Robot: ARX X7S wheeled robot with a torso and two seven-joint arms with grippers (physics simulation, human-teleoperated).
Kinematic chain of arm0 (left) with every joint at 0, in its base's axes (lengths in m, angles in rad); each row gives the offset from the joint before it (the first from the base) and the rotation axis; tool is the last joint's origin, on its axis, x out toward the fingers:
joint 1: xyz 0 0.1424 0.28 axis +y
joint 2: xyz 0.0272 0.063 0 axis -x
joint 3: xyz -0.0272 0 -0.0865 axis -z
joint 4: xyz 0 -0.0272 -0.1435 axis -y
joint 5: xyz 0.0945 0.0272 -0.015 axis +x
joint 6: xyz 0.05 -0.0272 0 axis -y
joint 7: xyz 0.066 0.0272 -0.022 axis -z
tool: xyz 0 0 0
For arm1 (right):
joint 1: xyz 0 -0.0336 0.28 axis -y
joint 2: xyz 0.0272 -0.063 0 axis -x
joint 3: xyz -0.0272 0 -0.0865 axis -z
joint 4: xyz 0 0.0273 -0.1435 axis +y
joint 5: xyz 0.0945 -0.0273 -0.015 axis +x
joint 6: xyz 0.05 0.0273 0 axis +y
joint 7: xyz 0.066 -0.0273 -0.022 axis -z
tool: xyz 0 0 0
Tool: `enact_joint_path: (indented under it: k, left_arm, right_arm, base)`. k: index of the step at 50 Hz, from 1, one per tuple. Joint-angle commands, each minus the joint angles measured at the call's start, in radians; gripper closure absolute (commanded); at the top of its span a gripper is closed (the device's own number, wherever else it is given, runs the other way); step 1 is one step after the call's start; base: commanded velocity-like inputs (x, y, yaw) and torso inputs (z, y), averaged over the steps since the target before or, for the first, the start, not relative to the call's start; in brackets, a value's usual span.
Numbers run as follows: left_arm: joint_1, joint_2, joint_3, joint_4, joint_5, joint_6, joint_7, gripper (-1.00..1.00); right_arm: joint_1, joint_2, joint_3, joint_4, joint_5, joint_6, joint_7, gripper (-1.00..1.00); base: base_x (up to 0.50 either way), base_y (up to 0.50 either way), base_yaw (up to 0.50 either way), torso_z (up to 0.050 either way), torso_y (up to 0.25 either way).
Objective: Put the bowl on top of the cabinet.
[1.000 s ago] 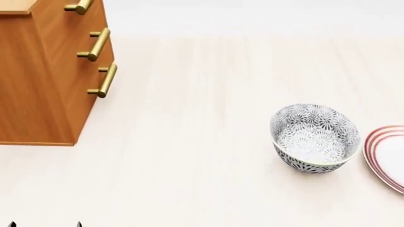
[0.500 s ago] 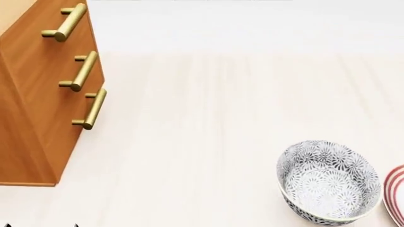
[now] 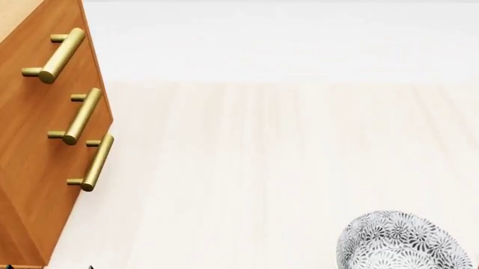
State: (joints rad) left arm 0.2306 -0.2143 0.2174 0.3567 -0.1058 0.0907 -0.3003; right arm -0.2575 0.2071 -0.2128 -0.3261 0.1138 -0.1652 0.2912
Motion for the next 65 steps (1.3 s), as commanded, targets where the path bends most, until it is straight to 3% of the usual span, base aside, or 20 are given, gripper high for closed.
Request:
enact_joint_path:
  k: [1, 14, 28, 40, 44, 50, 56, 65]
  left_arm:
    - [0.001, -0.006, 0.004, 0.001, -0.005, 0.001, -0.007, -1.0]
    - [-0.008, -0.01, 0.013, -0.008, -0.009, -0.002, -0.012, -1.0]
    - [-0.02, -0.013, 0.021, -0.019, -0.014, -0.009, -0.019, -1.0]
    - [-0.021, -0.018, 0.031, -0.019, -0.009, -0.009, -0.026, -1.0]
    - [-0.022, -0.019, 0.033, -0.02, -0.009, -0.009, -0.028, -1.0]
    - [-0.019, -0.022, 0.033, -0.016, -0.011, -0.006, -0.033, -1.0]
    - [-0.016, -0.026, 0.034, -0.012, -0.011, -0.004, -0.038, -1.0]
    - [-0.021, -0.03, 0.041, -0.016, -0.012, -0.008, -0.045, -1.0]
  right_arm:
    - [0.008, 0.0, -0.004, 0.008, -0.003, 0.009, 0.015, -1.0]
    - [-0.028, 0.014, 0.003, -0.041, 0.03, -0.013, 0.022, -1.0]
    - [-0.054, 0.02, 0.134, -0.218, 0.266, 0.19, 0.146, -1.0]
    - [-0.133, 0.027, 0.16, -0.239, 0.272, 0.048, 0.098, -1.0]
    - [-0.2, -0.012, 0.178, -0.232, 0.232, -0.1, 0.088, -1.0]
    - [-0.206, 0.011, 0.182, -0.23, 0.328, -0.115, 0.056, -1.0]
    - [-0.23, -0.045, 0.253, -0.201, 0.399, -0.249, 0.067, -1.0]
    - [-0.219, 0.002, 0.252, -0.203, 0.565, -0.172, 0.102, -1.0]
  base:
    - [0.0, 0.0, 0.0, 0.0, 0.0]
    - [0.0, 0.0, 0.0, 0.0, 0.0]
    - [0.0, 0.0, 0.0, 0.0, 0.0]
    - [0.0, 0.0, 0.0, 0.0, 0.0]
    - [0.0, 0.0, 0.0, 0.0, 0.0]
    - [0.0, 0.0, 0.0, 0.0, 0.0]
    - [0.0, 0.0, 0.0, 0.0, 0.0]
    - [0.0, 0.0, 0.0, 0.0, 0.0]
